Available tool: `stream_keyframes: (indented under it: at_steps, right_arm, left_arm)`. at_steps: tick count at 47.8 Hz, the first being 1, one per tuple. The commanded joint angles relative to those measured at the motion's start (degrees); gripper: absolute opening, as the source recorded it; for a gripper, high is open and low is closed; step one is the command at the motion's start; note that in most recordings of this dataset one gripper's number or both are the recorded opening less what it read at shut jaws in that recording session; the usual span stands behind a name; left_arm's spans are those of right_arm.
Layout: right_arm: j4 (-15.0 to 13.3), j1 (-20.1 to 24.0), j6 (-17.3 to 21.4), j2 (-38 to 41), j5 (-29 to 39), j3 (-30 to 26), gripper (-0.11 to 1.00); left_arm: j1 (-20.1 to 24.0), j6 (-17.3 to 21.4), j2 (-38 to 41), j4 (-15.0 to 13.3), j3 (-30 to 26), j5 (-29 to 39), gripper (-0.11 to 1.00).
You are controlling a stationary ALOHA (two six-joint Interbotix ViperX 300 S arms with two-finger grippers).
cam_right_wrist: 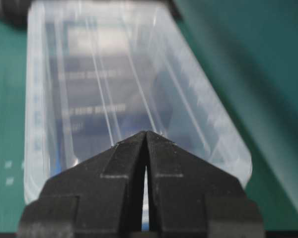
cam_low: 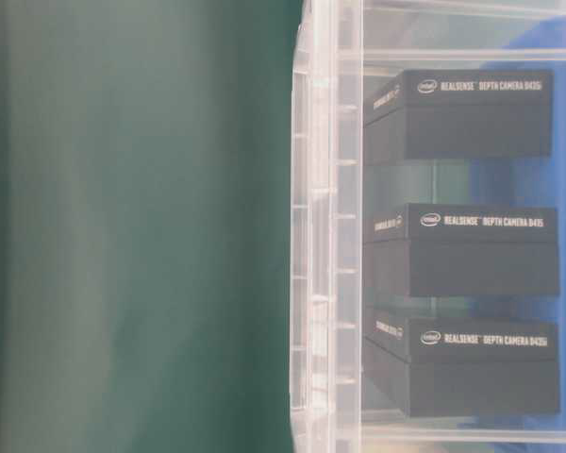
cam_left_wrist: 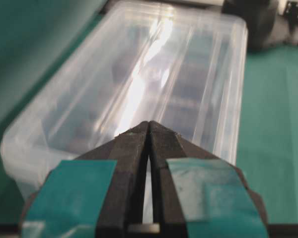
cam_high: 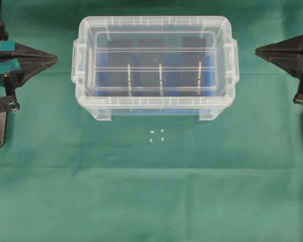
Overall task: Clamp the lid of the box with both arms, then lift and open it.
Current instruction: 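Rotate both grippers downward toward the lid's left and right edges, then move both grippers inward to the lid's left and right rims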
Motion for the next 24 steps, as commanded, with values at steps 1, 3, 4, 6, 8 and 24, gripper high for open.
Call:
stream_keyframes:
  at_steps: [1, 3, 4, 6, 8, 24]
  right_arm:
    - [0.1, -0.7, 0.6, 0.4, 5.4, -3.2, 0.00]
    - [0.0, -1.1, 0.9, 0.5, 9.1, -4.0, 0.00]
    - [0.0, -1.2, 1.0, 0.6, 10.5, -4.4, 0.00]
    - [0.0, -1.4, 1.1, 0.8, 13.7, -5.1, 0.00]
    - [-0.1, -1.6, 1.1, 1.3, 16.7, -5.7, 0.00]
    - [-0.4, -1.8, 1.2, 8.1, 38.7, -11.4, 0.00]
  left_arm:
    - [0.4, -0.4, 0.4, 0.2, -2.8, 4.7, 0.02]
    - [0.4, -1.1, 0.4, 0.2, -3.6, 7.7, 0.02]
    - [0.4, -1.4, 0.4, 0.1, -4.0, 9.0, 0.02]
    - [0.4, -2.2, 0.5, 0.1, -4.7, 11.6, 0.02]
    - [0.4, -2.8, 0.7, 0.2, -5.3, 14.3, 0.02]
    - [0.4, -6.0, 7.0, 0.2, -13.0, 36.7, 0.02]
